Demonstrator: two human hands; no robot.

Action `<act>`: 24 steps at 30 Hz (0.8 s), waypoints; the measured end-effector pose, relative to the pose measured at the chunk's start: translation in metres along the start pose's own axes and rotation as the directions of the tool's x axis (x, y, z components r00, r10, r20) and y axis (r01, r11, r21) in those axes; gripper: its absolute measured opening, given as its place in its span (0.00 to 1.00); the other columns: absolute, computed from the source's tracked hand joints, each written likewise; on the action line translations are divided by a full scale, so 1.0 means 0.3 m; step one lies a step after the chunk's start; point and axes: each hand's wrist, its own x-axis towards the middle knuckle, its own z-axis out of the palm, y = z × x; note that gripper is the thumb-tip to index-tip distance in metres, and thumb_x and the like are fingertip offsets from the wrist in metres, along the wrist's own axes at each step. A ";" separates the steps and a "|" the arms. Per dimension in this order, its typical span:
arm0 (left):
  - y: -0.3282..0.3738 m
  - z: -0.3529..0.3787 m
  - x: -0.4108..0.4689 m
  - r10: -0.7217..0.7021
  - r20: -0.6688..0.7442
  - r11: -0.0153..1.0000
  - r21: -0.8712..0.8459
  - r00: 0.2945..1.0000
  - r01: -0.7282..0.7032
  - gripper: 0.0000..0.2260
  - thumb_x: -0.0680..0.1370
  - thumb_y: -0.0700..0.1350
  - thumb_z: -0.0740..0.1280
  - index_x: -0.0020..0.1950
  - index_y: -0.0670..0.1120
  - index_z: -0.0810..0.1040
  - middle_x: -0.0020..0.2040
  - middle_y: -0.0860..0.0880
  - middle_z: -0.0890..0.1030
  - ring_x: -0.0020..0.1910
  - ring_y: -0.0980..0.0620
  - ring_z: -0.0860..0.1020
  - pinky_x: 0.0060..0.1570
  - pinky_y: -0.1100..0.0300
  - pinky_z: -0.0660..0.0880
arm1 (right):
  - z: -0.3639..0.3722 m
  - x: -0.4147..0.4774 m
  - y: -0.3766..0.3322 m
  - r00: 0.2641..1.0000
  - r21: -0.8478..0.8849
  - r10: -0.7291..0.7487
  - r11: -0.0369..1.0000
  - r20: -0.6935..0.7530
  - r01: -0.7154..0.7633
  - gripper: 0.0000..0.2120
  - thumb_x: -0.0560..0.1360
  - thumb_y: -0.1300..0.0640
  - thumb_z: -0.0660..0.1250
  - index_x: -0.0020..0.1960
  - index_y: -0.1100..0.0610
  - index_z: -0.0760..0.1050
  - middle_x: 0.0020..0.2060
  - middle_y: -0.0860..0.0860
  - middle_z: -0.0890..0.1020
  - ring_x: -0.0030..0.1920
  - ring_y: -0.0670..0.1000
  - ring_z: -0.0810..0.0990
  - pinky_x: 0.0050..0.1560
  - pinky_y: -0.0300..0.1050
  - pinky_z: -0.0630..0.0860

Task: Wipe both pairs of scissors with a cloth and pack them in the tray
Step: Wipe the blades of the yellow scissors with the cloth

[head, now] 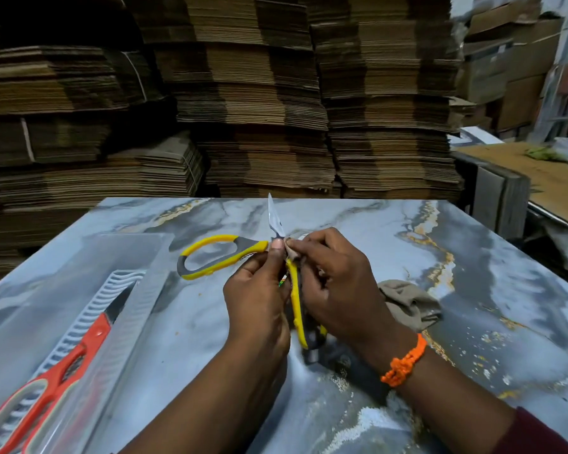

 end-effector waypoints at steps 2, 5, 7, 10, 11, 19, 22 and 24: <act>0.005 0.000 -0.003 0.013 0.014 1.000 -0.008 1.000 -0.013 0.07 0.80 0.41 0.70 0.49 0.37 0.85 0.53 0.32 0.85 0.46 0.42 0.85 0.52 0.48 0.84 | -0.008 -0.003 -0.005 1.000 0.036 0.012 0.999 0.009 -0.012 0.12 0.78 0.58 0.70 0.59 0.59 0.85 0.46 0.53 0.80 0.46 0.48 0.81 0.46 0.40 0.79; -0.002 -0.002 -0.003 0.050 0.016 0.998 0.039 0.999 -0.051 0.08 0.79 0.44 0.72 0.45 0.41 0.87 0.49 0.34 0.86 0.47 0.39 0.84 0.59 0.33 0.79 | -0.007 0.004 0.000 0.995 0.086 0.097 0.992 -0.031 -0.094 0.09 0.77 0.58 0.74 0.56 0.55 0.87 0.42 0.51 0.80 0.42 0.44 0.81 0.44 0.34 0.77; -0.009 -0.003 0.001 0.085 -0.002 0.993 0.084 0.996 -0.085 0.08 0.79 0.46 0.73 0.44 0.42 0.87 0.48 0.35 0.86 0.50 0.36 0.85 0.60 0.31 0.77 | -0.003 0.008 -0.002 0.988 0.099 0.141 0.986 -0.058 -0.135 0.07 0.76 0.59 0.75 0.54 0.53 0.87 0.41 0.49 0.82 0.42 0.43 0.82 0.44 0.33 0.78; -0.011 -0.003 0.000 0.109 -0.006 0.987 0.117 0.994 -0.107 0.08 0.79 0.46 0.73 0.45 0.43 0.88 0.47 0.38 0.87 0.55 0.33 0.84 0.60 0.33 0.78 | -0.005 0.014 -0.012 0.976 0.122 0.194 0.976 -0.097 -0.182 0.05 0.76 0.59 0.76 0.51 0.53 0.88 0.41 0.48 0.84 0.43 0.42 0.84 0.45 0.35 0.80; -0.008 -0.001 -0.003 0.107 -0.003 0.987 0.119 0.994 -0.106 0.08 0.79 0.46 0.73 0.45 0.43 0.87 0.47 0.38 0.87 0.54 0.33 0.85 0.59 0.34 0.79 | -0.005 0.016 -0.014 0.973 0.128 0.205 0.973 -0.110 -0.191 0.05 0.76 0.59 0.76 0.50 0.53 0.88 0.41 0.48 0.84 0.43 0.42 0.84 0.44 0.35 0.79; 0.014 -0.001 -0.012 0.129 0.016 0.971 0.200 0.991 -0.130 0.08 0.79 0.44 0.73 0.40 0.45 0.85 0.37 0.47 0.85 0.39 0.49 0.83 0.47 0.53 0.81 | -0.024 0.043 0.029 0.940 0.119 0.294 0.954 -0.172 -0.277 0.03 0.76 0.59 0.75 0.48 0.53 0.88 0.38 0.48 0.82 0.40 0.43 0.82 0.42 0.37 0.79; 0.015 0.000 -0.016 0.203 0.041 0.939 0.275 0.978 -0.207 0.10 0.78 0.45 0.73 0.38 0.45 0.86 0.36 0.46 0.84 0.39 0.49 0.81 0.50 0.49 0.81 | -0.058 0.052 0.117 0.905 0.098 0.374 0.927 -0.202 -0.361 0.02 0.77 0.57 0.75 0.47 0.54 0.87 0.39 0.49 0.83 0.41 0.42 0.82 0.46 0.43 0.80; 0.017 0.007 -0.025 0.232 0.064 0.917 0.319 0.971 -0.240 0.12 0.79 0.47 0.73 0.35 0.47 0.85 0.35 0.44 0.82 0.39 0.45 0.79 0.51 0.42 0.81 | -0.086 0.053 0.175 0.873 0.081 0.440 0.898 -0.210 -0.433 0.03 0.77 0.56 0.74 0.47 0.54 0.87 0.39 0.50 0.84 0.42 0.44 0.83 0.49 0.48 0.81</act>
